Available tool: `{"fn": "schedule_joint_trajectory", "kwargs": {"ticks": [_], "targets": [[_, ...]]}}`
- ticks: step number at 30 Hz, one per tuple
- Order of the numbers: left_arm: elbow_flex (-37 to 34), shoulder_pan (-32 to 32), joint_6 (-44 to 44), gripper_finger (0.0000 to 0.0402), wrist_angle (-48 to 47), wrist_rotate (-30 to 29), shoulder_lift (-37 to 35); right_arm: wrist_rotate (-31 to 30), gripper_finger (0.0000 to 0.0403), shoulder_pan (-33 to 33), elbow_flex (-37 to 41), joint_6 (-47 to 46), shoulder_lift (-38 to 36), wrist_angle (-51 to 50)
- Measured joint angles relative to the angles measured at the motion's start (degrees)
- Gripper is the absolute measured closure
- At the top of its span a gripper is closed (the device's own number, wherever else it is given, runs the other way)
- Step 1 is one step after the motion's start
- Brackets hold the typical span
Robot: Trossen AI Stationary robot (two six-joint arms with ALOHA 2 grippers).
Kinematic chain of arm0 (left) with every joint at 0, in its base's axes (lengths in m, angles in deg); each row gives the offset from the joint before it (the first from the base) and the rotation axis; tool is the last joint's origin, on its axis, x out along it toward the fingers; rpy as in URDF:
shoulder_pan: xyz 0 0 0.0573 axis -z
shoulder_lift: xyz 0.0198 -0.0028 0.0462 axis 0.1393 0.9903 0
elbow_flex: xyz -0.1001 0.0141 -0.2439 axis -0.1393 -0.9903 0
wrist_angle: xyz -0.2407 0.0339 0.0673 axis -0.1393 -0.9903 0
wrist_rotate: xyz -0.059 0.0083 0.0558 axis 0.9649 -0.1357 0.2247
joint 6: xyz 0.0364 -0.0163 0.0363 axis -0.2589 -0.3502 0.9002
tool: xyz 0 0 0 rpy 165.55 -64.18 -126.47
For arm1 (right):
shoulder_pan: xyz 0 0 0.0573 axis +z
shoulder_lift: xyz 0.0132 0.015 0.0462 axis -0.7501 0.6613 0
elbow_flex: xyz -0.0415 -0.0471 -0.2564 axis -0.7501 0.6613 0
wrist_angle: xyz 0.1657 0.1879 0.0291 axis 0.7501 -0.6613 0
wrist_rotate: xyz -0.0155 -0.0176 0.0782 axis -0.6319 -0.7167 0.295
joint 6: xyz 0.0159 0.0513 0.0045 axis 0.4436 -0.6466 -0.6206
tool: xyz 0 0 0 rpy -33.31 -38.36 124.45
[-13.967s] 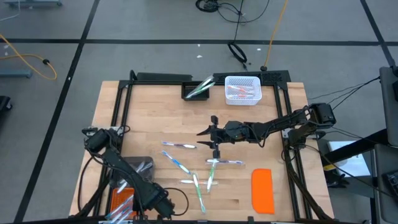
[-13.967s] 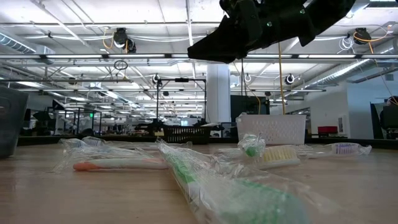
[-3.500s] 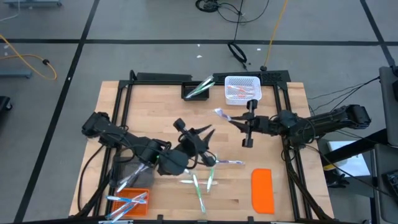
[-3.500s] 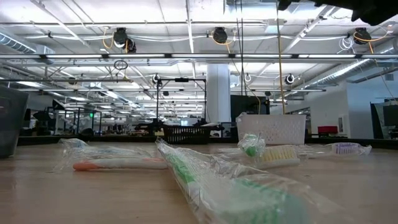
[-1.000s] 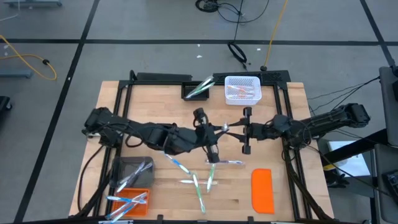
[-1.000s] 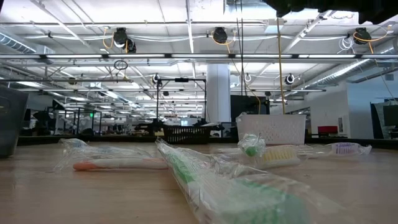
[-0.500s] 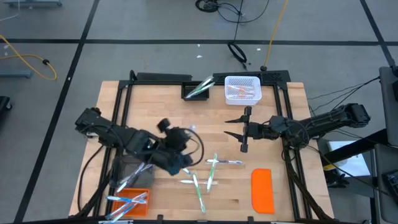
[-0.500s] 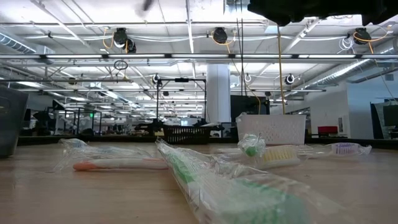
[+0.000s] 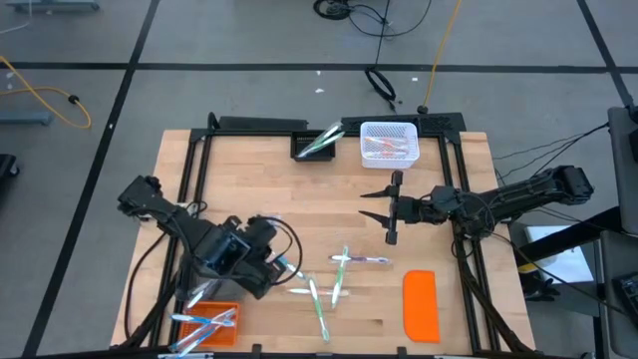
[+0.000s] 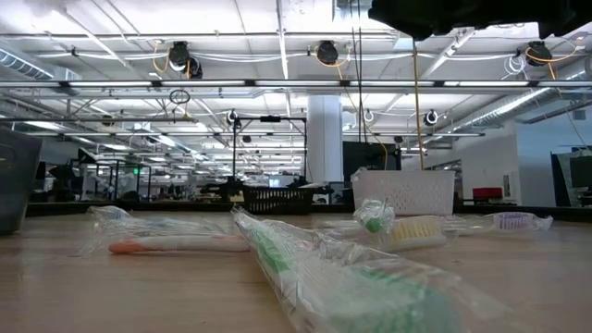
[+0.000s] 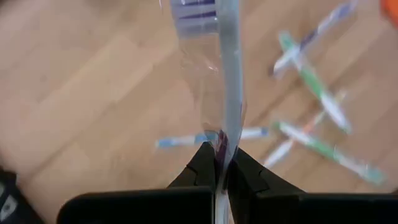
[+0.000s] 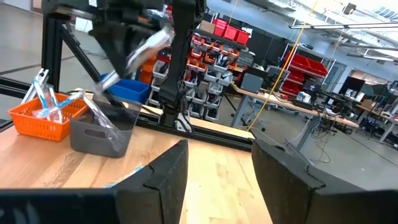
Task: Pick & Place Toothbrushes
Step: Put the violet toothbrush into the transparent bin
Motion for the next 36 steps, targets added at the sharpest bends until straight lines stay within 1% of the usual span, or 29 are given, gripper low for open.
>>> {"fn": "schedule_joint_trajectory", "kwargs": {"ticks": [2,5,14,20,27,32,36], "targets": [[-1.05,-0.22,-0.71,0.0396,-0.32,4.27,-0.07,0.00,0.0234,0.00,0.00,0.00,0.00,-0.02],[-4.48,-0.63,-2.45,0.0396,-0.16,11.27,-0.05,0.00,0.0234,0.00,0.00,-0.35,0.00,-0.03],[-17.54,-1.24,-2.95,0.0394,-0.28,30.70,-0.03,0.02,0.0234,0.00,0.00,-0.46,0.00,-0.04],[-24.74,-1.33,1.03,0.0397,-0.16,42.83,-0.03,0.02,0.0234,0.00,0.00,-0.46,0.00,-0.06],[-32.08,-1.47,6.06,0.0397,-0.28,49.96,-0.03,0.04,0.0235,0.00,0.00,-0.46,0.00,-0.09],[-34.54,-1.66,7.13,0.0386,-0.22,55.85,-0.03,0.04,0.0234,0.00,0.00,-0.46,0.00,-0.45],[-34.56,-1.66,9.20,0.0389,1.07,54.11,-0.03,0.04,0.0234,0.00,0.00,-0.46,0.00,-0.49]]}}
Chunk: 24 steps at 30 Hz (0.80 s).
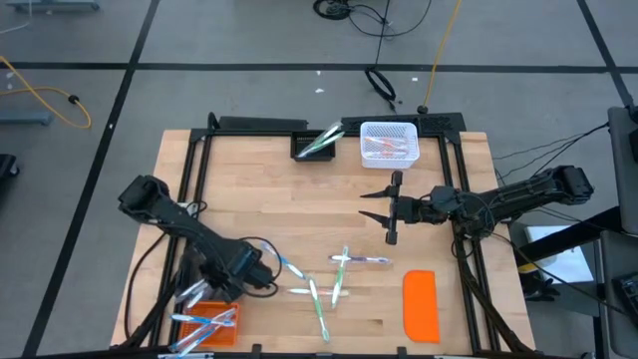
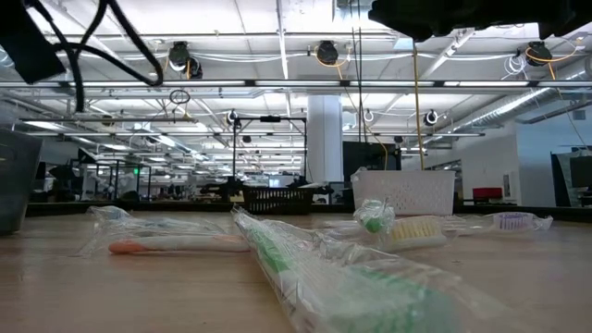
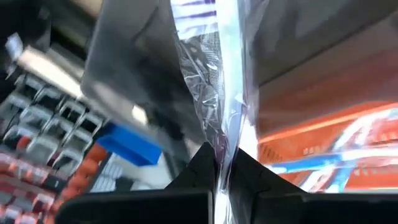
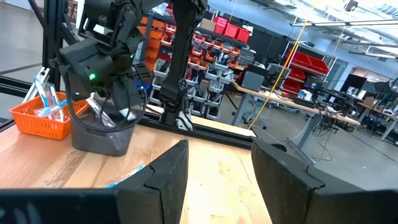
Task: Pick & Place Toothbrushes
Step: Put the violet toothbrush into the transparent bin
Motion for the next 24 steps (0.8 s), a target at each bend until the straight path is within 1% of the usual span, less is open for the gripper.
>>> {"fn": "schedule_joint_trajectory", "kwargs": {"ticks": [5,8,16,24], "targets": [[0.01,0.04,1.55,0.0390,4.80,0.12,0.00,-0.01,0.0234,0.00,0.00,0.00,0.00,-0.04],[0.00,-0.04,1.59,0.0375,5.67,0.38,0.00,-0.01,0.0234,0.00,0.00,-0.01,0.00,-0.27],[0.01,0.23,0.44,0.0334,3.06,0.92,0.00,0.00,0.0234,0.00,0.00,0.00,0.00,-0.45],[0.02,0.50,-0.42,0.0290,2.85,0.99,0.00,-0.01,0.0234,0.00,0.00,-0.01,0.00,-0.88]]}}
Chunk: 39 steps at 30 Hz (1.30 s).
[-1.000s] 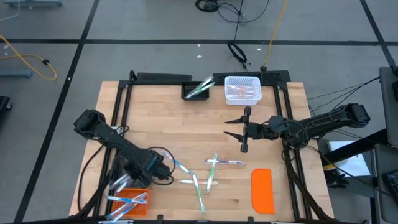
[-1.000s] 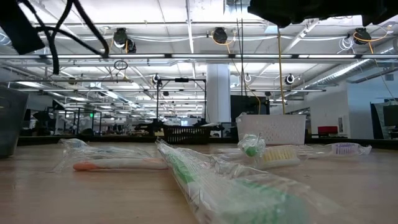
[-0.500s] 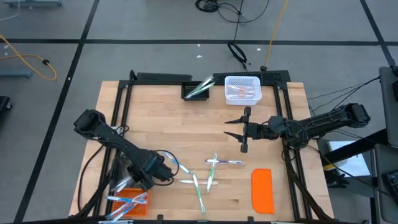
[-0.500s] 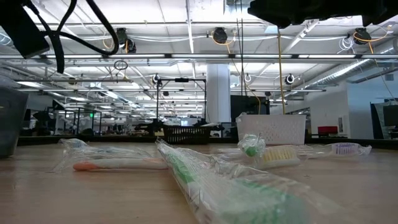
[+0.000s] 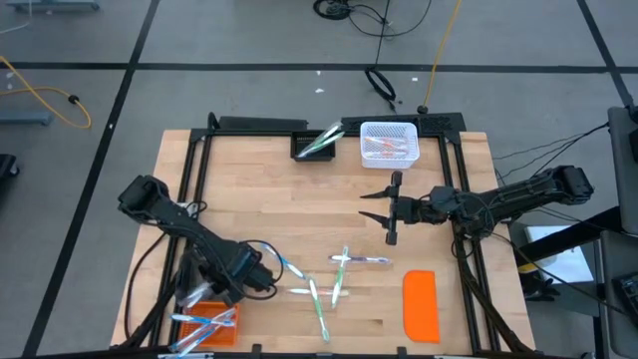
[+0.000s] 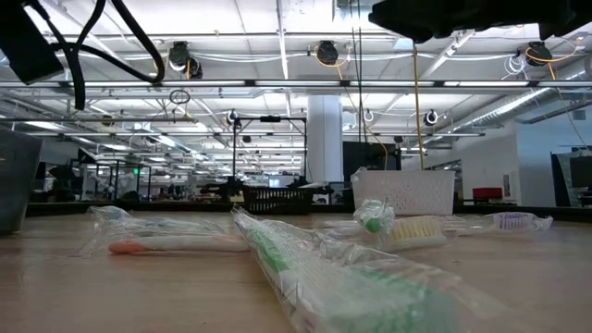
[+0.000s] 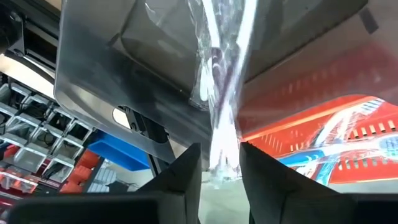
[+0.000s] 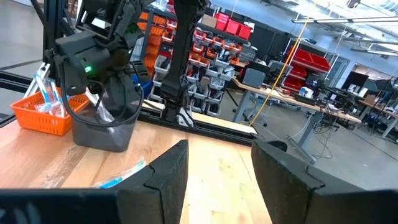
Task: Pick & Place Toothbrushes
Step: Put the violet toothbrush into the transparent bin
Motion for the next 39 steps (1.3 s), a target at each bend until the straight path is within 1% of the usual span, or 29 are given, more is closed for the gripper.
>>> {"fn": "schedule_joint_trajectory", "kwargs": {"ticks": [5,9,13,16,19,23,28,34,39], "targets": [[0.00,-0.07,1.09,0.0269,-0.05,-1.32,0.00,0.01,0.0234,0.00,0.00,-0.50,0.00,-2.06],[0.00,-0.17,-0.33,0.0266,-0.03,-4.12,0.00,0.01,0.0234,0.01,0.00,-3.09,0.00,-5.72],[0.00,-0.17,-2.50,0.0266,0.15,-4.84,0.00,0.20,0.0236,0.14,0.00,-8.93,0.00,-13.78],[0.00,-0.17,-2.72,0.0266,0.46,-7.21,0.00,0.25,0.0236,0.88,0.00,-12.16,0.03,-21.58],[0.00,-0.17,-2.74,0.0266,0.54,-10.59,0.00,1.26,0.0236,2.04,0.02,-14.93,1.13,-26.54],[0.42,-0.17,-2.56,0.0266,0.71,-16.81,0.00,6.34,0.0236,3.84,0.02,-17.08,4.20,-28.10],[1.30,-0.17,-2.63,0.0266,1.50,-26.83,0.00,6.20,0.0236,6.61,1.21,-18.54,8.81,-26.88],[1.33,-0.29,0.50,0.0266,7.23,-38.61,-0.01,6.13,0.0236,9.52,3.54,-23.88,14.59,-26.43],[1.36,-1.24,4.17,0.0266,12.77,-46.32,-0.01,6.09,0.0236,11.80,3.91,-27.13,18.24,-26.25]]}}
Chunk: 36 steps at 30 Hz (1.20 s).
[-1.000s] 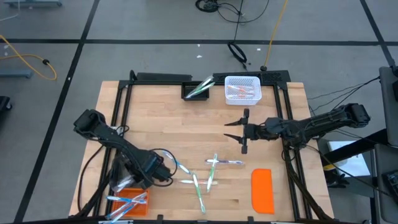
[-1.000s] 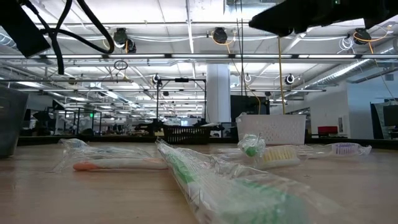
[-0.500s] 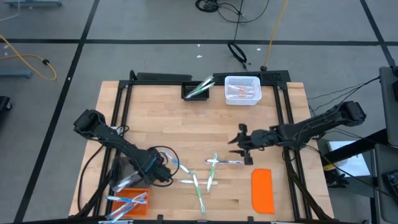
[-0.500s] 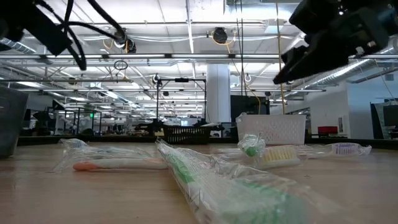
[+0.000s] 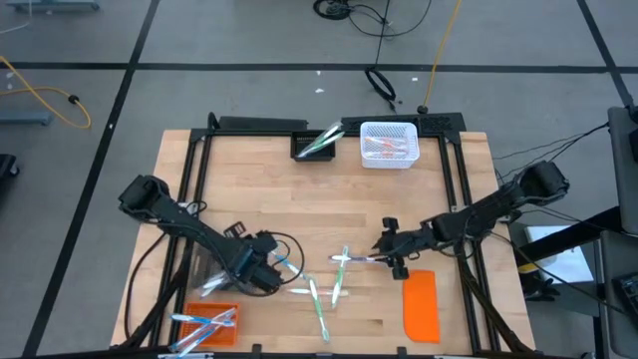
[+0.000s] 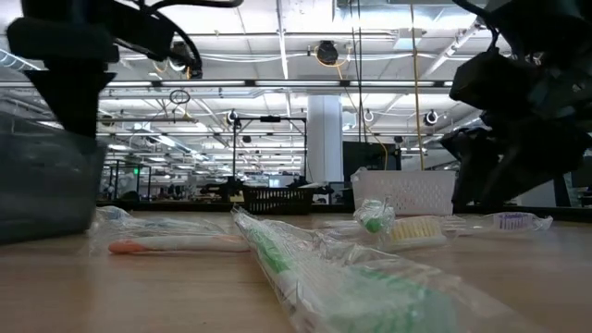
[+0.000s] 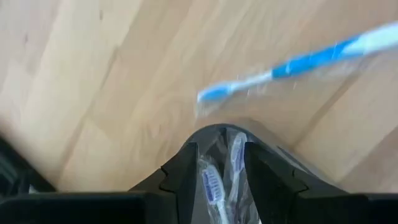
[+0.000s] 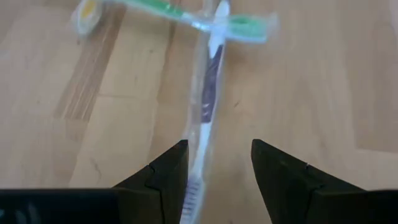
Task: Pick & Place Toothbrushes
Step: Put the violet toothbrush into the transparent bin
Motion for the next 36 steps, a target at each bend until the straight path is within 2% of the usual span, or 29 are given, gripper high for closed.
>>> {"fn": "schedule_joint_trajectory", "kwargs": {"ticks": [7,13,18,24,28,32,34,36], "targets": [[0.02,-0.97,1.34,0.0266,3.19,-1.08,0.00,-0.02,0.0236,2.25,0.00,-1.45,3.82,3.29],[0.02,-0.81,-0.70,0.0266,2.97,3.18,0.00,-0.03,0.0236,2.86,-0.04,-1.84,7.75,5.98],[0.05,0.58,-3.15,0.0266,1.68,0.26,-0.97,-0.56,0.0236,2.90,-0.17,-2.80,10.09,6.51],[0.07,0.77,-4.76,0.0266,-2.43,5.86,-0.89,-0.61,0.0244,2.86,-0.15,-2.84,10.33,7.53],[0.04,1.04,-6.68,0.0266,-2.41,5.00,-1.54,-1.22,0.0281,2.84,-0.15,-2.86,10.37,7.43],[0.04,1.85,-9.42,0.0266,-3.75,1.48,-3.92,-2.07,0.0343,2.84,-0.15,-2.58,10.41,7.11],[0.02,2.35,-10.42,0.0266,-3.75,-2.04,-5.72,-2.38,0.0381,2.80,-0.15,-2.39,10.42,6.72],[0.04,2.73,-11.49,0.0266,-3.56,-6.99,-7.78,-2.45,0.0393,2.80,-0.15,-1.94,10.42,6.30]]}}
